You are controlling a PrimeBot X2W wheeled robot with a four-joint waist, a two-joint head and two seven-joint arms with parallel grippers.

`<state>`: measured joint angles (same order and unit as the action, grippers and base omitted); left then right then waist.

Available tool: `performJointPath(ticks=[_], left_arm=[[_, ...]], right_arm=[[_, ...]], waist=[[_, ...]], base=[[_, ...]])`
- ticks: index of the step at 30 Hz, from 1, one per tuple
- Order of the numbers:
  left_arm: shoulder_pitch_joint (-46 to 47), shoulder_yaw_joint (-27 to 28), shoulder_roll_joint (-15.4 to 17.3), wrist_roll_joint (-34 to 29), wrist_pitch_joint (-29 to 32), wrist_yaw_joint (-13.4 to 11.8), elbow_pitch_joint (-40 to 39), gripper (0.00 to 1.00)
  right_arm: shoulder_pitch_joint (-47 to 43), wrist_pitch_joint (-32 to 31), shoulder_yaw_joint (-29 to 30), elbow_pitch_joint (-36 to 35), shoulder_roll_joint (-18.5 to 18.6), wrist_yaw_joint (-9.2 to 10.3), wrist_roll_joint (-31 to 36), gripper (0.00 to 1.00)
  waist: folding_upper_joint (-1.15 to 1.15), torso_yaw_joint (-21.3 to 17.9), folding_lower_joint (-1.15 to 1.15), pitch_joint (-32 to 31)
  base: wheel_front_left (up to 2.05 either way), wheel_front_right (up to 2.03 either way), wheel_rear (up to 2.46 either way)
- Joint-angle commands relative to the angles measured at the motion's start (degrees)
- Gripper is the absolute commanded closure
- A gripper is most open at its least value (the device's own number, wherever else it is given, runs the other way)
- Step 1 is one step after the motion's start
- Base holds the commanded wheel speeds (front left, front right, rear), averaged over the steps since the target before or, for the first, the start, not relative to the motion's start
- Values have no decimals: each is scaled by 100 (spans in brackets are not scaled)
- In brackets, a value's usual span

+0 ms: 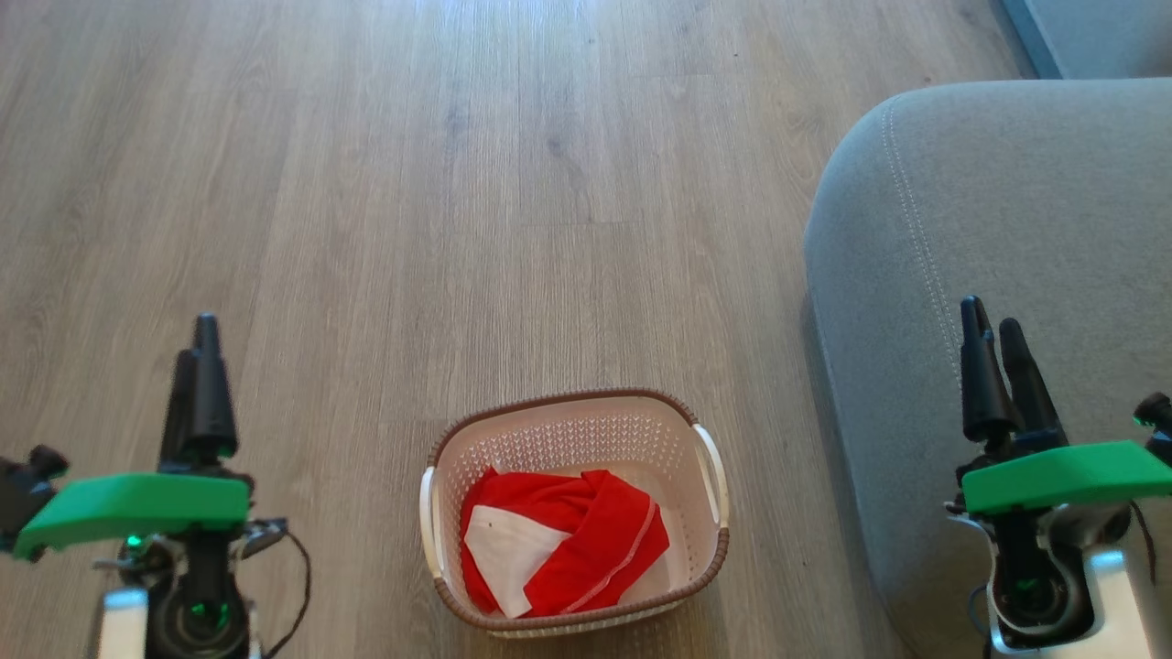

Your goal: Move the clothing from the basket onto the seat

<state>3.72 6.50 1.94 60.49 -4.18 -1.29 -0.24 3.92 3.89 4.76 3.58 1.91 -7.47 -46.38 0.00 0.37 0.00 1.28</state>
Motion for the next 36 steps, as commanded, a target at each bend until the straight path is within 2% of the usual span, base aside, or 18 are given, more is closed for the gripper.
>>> performJointPath(ticks=[1,21,28,36], left_arm=[[254,-23,54,-175,-67,-123,-320,0],[293,-1240,66,-2617,-386,-907,-931,0],[292,-1747,71,-3433,-504,-973,-808,0],[257,-2030,76,-4027,-637,-889,-508,0]], right_arm=[[281,88,-138,-296,59,-2,243,0],[341,410,-644,-440,71,-2,1744,0],[344,528,-774,-304,75,-2,2256,0],[345,663,-1003,126,80,-2,2835,0]], waist=[[0,0,0,2],[0,-61,0,76],[0,-86,0,74],[0,-129,0,56]], base=[[0,0,0],[0,0,0],[0,0,0],[0,0,0]])
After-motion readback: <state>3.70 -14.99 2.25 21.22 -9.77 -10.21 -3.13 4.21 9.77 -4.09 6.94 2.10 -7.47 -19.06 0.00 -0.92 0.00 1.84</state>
